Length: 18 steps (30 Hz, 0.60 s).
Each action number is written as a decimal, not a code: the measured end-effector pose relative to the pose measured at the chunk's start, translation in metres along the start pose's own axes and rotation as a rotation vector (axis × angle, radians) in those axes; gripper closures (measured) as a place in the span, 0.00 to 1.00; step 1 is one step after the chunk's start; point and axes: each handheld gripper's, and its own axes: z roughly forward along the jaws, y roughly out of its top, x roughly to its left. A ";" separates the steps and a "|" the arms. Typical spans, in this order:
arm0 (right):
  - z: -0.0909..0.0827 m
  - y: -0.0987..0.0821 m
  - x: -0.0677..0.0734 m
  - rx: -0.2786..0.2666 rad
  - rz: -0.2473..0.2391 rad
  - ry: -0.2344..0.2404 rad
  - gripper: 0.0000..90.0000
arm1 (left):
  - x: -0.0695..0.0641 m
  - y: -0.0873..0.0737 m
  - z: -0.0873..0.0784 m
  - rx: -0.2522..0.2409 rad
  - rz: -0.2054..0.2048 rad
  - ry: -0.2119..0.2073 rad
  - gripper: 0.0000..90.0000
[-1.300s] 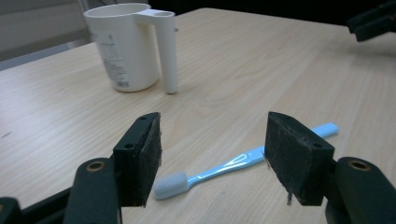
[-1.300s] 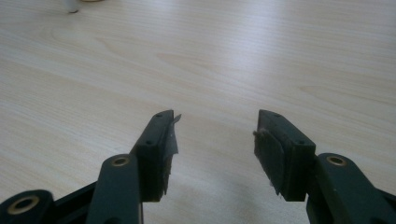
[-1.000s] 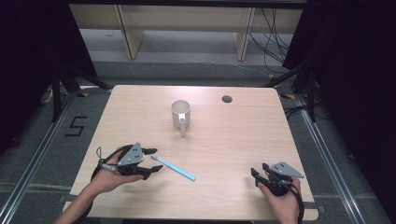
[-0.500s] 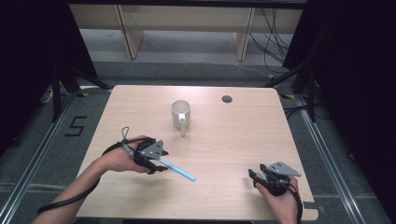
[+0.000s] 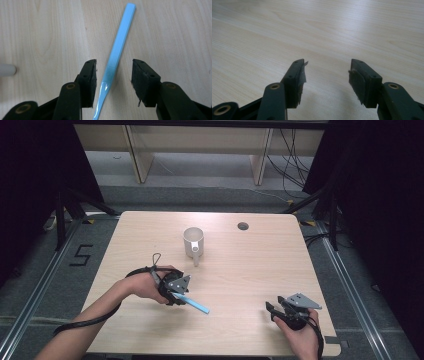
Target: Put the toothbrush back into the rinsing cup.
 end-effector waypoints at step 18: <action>0.000 0.001 0.001 -0.013 0.012 0.006 0.52 | 0.008 0.009 0.012 0.130 0.064 -0.039 0.68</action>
